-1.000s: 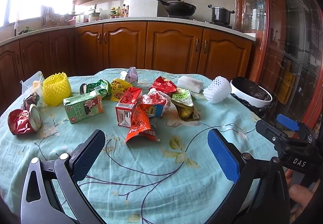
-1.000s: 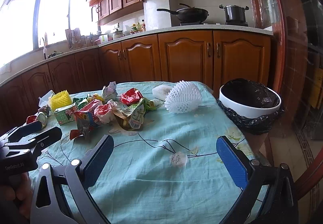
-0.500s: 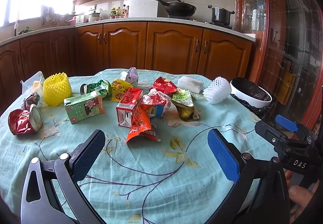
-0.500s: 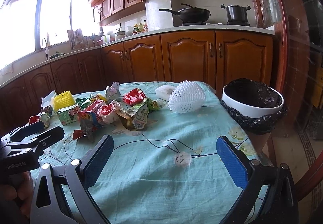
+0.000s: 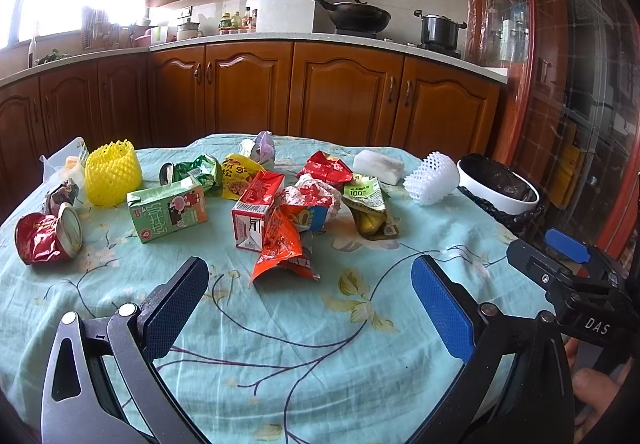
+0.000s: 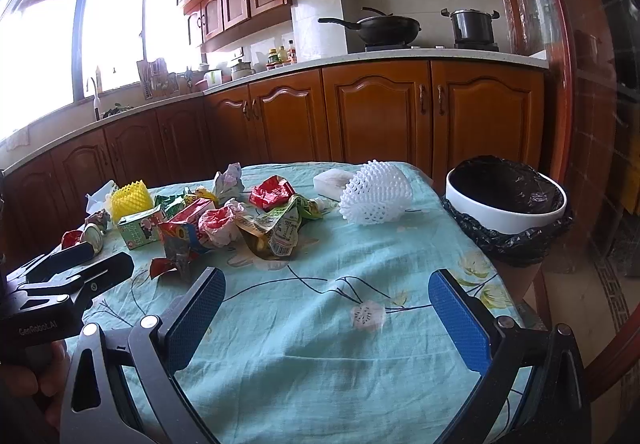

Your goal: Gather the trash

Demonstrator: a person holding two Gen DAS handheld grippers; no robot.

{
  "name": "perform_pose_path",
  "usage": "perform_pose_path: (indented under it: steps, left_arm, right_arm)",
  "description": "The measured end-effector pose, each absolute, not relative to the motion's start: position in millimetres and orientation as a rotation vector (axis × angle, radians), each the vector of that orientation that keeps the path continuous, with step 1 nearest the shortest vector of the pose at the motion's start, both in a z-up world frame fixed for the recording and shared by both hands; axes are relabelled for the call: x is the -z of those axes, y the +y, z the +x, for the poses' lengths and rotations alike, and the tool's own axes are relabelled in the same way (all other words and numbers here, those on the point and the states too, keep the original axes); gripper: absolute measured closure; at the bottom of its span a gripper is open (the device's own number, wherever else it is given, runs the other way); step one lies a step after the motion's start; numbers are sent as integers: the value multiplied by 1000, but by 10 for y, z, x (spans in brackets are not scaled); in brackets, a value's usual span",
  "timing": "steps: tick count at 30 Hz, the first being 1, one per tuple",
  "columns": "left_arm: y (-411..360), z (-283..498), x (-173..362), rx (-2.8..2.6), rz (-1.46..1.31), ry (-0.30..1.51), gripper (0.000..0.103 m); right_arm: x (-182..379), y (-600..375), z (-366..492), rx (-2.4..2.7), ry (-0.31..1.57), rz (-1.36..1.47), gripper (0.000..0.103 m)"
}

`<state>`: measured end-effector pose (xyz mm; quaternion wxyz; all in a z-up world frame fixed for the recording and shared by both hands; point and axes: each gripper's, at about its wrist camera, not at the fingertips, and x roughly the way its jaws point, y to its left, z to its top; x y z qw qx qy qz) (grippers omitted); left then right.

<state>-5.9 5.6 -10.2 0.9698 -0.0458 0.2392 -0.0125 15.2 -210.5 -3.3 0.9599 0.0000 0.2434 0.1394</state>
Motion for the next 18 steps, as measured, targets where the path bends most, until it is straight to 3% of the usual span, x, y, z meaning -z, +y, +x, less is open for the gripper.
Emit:
perform_pose_path:
  steps: [18]
  left_arm:
    - [112,-5,131,23,-109,505,0]
  right_arm:
    - [52,-2108,201,-308,507,22,1]
